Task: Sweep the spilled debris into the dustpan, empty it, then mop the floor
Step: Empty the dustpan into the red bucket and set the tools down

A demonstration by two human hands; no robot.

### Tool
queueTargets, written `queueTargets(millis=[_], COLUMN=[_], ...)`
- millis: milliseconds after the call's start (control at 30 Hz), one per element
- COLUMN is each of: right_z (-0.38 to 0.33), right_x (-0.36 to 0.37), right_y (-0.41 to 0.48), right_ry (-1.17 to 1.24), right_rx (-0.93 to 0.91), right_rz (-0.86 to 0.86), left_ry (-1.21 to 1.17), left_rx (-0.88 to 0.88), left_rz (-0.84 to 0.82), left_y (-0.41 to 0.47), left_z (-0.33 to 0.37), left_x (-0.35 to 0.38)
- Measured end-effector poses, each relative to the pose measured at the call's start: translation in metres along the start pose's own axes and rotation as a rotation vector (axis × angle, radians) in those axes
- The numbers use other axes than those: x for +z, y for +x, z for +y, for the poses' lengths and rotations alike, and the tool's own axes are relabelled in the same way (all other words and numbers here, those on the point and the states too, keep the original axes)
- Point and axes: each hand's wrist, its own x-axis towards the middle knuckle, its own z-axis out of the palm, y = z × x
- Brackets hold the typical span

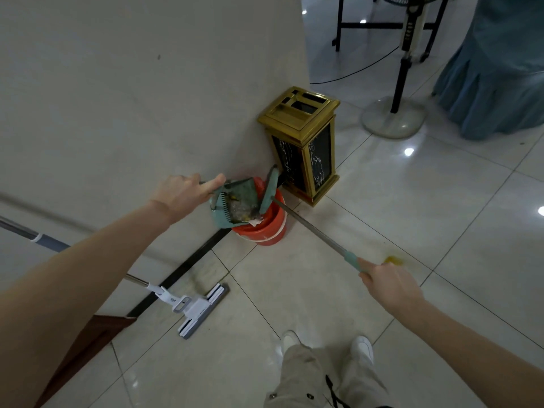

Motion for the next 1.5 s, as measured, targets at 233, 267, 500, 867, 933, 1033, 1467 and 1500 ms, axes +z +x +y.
queueTargets(millis=[233, 267, 500, 867, 933, 1033, 1467, 1500], right_z=[0.002, 0.001, -0.032, -0.021, -0.013, -0.004, -0.002, -0.007], right_x=[-0.005, -0.006, 0.017, 0.03, 0.029, 0.023, 0.01, 0.011], right_y=[-0.012, -0.01, -0.008, -0.004, -0.003, 0.001, -0.009, -0.009], right_ry=[0.082, 0.06, 0.026, -0.109, -0.141, -0.146, -0.136, -0.111], right_rx=[-0.052, -0.066, -0.106, -0.06, -0.055, -0.038, -0.051, -0.04], right_rz=[0.05, 0.047, -0.047, -0.083, -0.09, -0.09, 0.028, 0.033], left_ry=[0.015, 0.008, -0.086, -0.09, -0.095, -0.107, -0.011, 0.041], left_rx=[0.006, 0.009, -0.103, -0.115, -0.107, -0.104, 0.085, 0.112], left_rz=[0.023, 0.03, 0.048, 0.068, 0.077, 0.101, 0.156, 0.146], left_y=[0.003, 0.004, 0.0, -0.006, -0.006, -0.005, 0.008, 0.009], left_z=[0.001, 0.001, -0.008, -0.011, -0.012, -0.013, -0.016, -0.016], left_x=[0.005, 0.006, 0.005, 0.014, 0.014, 0.016, 0.006, 0.002])
